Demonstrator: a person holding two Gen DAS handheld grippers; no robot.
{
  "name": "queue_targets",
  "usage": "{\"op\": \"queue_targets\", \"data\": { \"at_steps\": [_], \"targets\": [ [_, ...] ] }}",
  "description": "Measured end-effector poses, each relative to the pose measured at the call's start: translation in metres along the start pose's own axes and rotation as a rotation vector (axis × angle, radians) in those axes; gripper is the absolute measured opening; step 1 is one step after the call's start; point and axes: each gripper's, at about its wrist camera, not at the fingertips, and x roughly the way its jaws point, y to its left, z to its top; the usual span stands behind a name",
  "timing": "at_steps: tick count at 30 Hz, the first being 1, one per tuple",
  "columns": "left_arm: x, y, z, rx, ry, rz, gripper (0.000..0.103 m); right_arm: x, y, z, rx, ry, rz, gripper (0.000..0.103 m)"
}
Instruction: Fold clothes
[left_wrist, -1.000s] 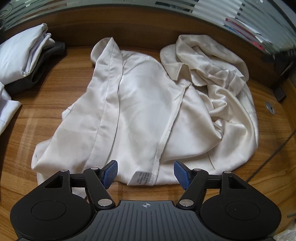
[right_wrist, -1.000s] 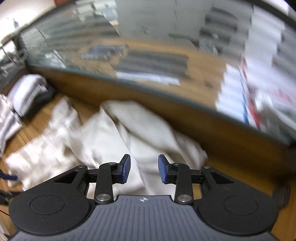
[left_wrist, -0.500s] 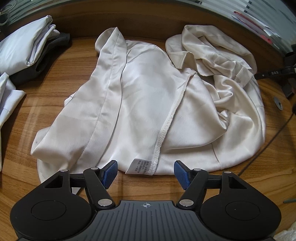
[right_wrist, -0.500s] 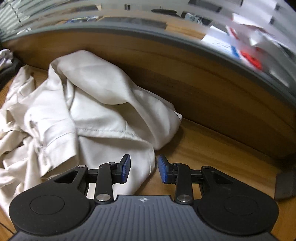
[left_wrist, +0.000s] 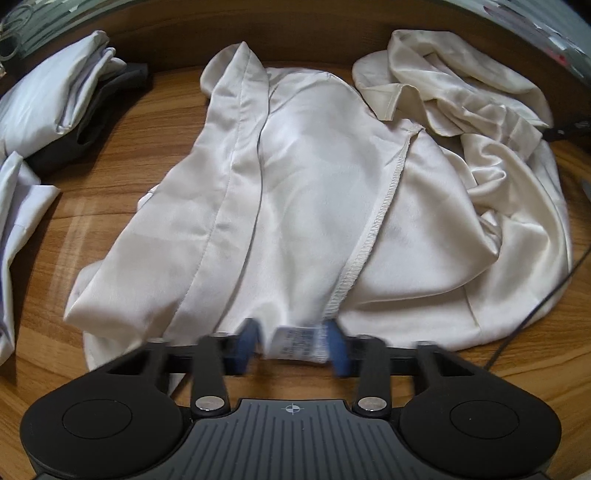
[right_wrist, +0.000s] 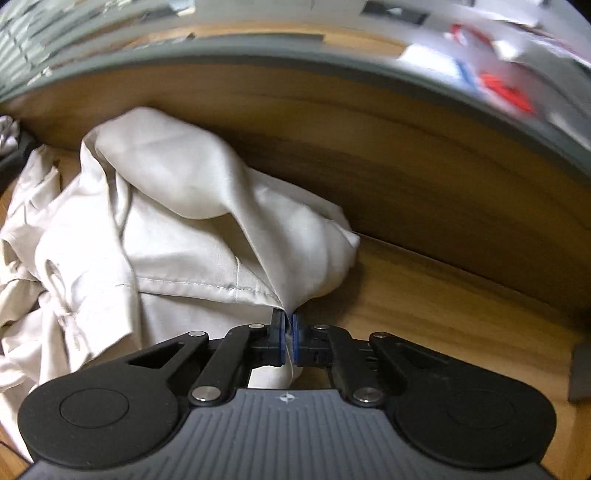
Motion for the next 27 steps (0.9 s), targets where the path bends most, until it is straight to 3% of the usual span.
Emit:
{"op": "queue_targets", "data": {
  "at_steps": [2,9,14,20,27],
  "targets": [
    [-0.003,0.001,0.004,-0.001,-0.027,0.005,0.005,-0.021,-0.005,-0.011,0.039,-0.013,-0.014,0.003],
    [-0.032,0.015,0.013,-0.06,-0.136,-0.008,0.004,-0.094,-0.021,-0.074,0.209,-0.011,-0.066,0.003],
    [-0.048,0.019,0.013,-0.058,-0.171,-0.046,0.004,-0.135,-0.026,-0.134,0.328,0.004,-0.091,0.003],
    [-0.058,0.017,0.0,-0.036,-0.173,-0.059,0.004,-0.16,-0.008,-0.2,0.415,0.028,-0.11,0.005],
    [-0.065,0.014,-0.013,-0.01,-0.155,-0.06,0.004,-0.16,0.015,-0.23,0.472,0.019,-0.076,0.007]
  ]
}}
